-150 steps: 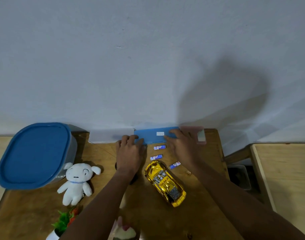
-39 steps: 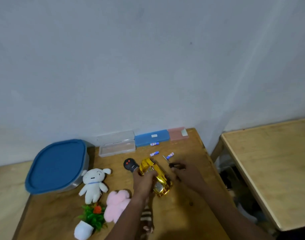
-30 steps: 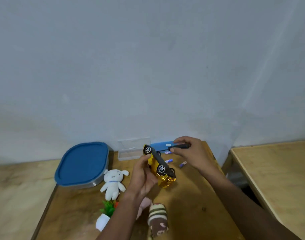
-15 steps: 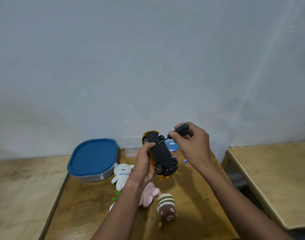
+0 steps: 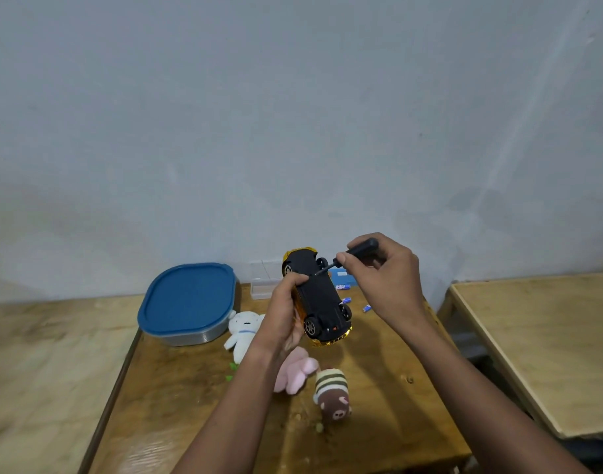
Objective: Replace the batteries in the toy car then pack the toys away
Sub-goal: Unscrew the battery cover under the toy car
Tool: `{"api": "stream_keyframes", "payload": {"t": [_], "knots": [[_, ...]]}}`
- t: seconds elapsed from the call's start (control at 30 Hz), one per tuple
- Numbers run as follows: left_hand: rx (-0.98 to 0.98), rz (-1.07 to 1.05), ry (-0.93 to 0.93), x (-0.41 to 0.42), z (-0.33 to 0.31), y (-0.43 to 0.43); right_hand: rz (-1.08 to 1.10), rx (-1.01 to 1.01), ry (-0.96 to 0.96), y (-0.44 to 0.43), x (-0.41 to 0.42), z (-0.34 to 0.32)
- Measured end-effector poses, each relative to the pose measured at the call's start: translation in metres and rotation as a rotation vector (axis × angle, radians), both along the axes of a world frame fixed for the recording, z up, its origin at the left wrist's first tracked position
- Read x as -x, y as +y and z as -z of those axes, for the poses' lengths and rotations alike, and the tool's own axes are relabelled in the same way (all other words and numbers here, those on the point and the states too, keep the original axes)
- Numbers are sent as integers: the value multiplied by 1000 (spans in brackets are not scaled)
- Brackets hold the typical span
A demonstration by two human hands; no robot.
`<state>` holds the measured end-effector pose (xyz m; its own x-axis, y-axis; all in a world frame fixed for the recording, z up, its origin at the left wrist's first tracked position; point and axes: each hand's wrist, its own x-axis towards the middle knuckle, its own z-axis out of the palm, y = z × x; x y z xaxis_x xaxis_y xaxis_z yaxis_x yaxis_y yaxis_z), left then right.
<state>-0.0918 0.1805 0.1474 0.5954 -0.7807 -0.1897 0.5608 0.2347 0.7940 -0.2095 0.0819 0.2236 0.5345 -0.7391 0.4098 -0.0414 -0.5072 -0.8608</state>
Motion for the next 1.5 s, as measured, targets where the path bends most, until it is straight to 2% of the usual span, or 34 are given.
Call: {"api": "stream_keyframes", "payload": {"t": [0.4,0.63,0.77,0.97,1.13,1.2,1.37,1.5], "knots": [[-39,-69,-188,9,-8,-30,55,10,-30,-30,3,7],[-28,-92,-183,11,-1,-57,29,12,-39,-66,6,8],[-55,-84,-175,15,-3,-78,-11,134,20,-92,6,12],[-127,-121,-122,21,-1,-113,-240,347,109,-135,7,16],[-181,-104,-100,24,12,-130,-418,114,164,-159,10,22],[-217,-83,-109,24,15,-133,-411,128,208,-169,7,25],[-239,-81,-102,20,17,-136,-205,388,382,-186,-8,24],[-277,-111,-44,12,17,-143,-279,294,368,-190,-12,30]]}}
